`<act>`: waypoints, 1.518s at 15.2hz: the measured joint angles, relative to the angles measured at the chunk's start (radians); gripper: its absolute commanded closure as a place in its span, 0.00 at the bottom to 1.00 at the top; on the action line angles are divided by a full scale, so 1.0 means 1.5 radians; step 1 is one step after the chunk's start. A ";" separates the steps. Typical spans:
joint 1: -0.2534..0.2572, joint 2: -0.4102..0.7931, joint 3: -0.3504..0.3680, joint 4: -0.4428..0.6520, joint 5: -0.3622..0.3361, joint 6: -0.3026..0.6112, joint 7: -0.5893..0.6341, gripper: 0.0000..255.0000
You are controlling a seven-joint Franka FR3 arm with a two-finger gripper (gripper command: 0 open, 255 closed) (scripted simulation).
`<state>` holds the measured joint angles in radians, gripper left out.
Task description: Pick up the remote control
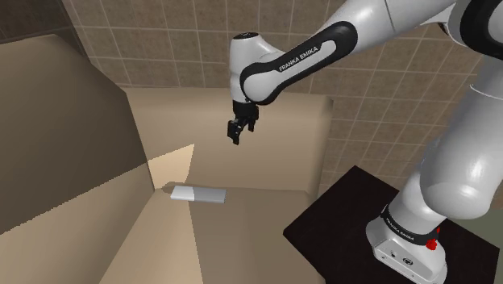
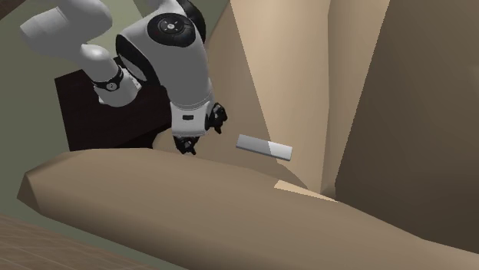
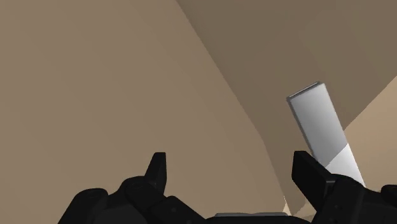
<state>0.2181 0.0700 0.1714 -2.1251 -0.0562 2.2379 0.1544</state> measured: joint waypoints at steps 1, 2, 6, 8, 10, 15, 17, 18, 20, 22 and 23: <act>0.007 0.025 0.006 0.022 -0.005 0.001 0.004 0.00; 0.011 0.044 0.009 0.030 -0.009 0.009 0.003 0.00; 0.034 0.119 0.023 0.079 -0.027 0.027 0.007 0.00; 0.046 0.162 0.029 0.108 -0.038 0.035 0.008 0.00; 0.064 0.215 0.033 0.154 -0.052 0.037 0.014 0.00; 0.101 0.312 0.042 0.233 -0.077 0.042 0.012 0.00; 0.114 0.350 0.045 0.267 -0.085 0.042 0.008 0.00; 0.125 0.371 0.046 0.288 -0.090 0.040 0.009 0.00; 0.139 0.409 0.048 0.328 -0.097 0.034 0.007 0.00; 0.142 0.425 0.046 0.336 -0.101 0.041 0.006 0.00; 0.144 0.432 0.045 0.337 -0.103 0.047 0.007 0.00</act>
<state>0.4342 0.7185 0.2390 -1.6188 -0.2100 2.3080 0.1649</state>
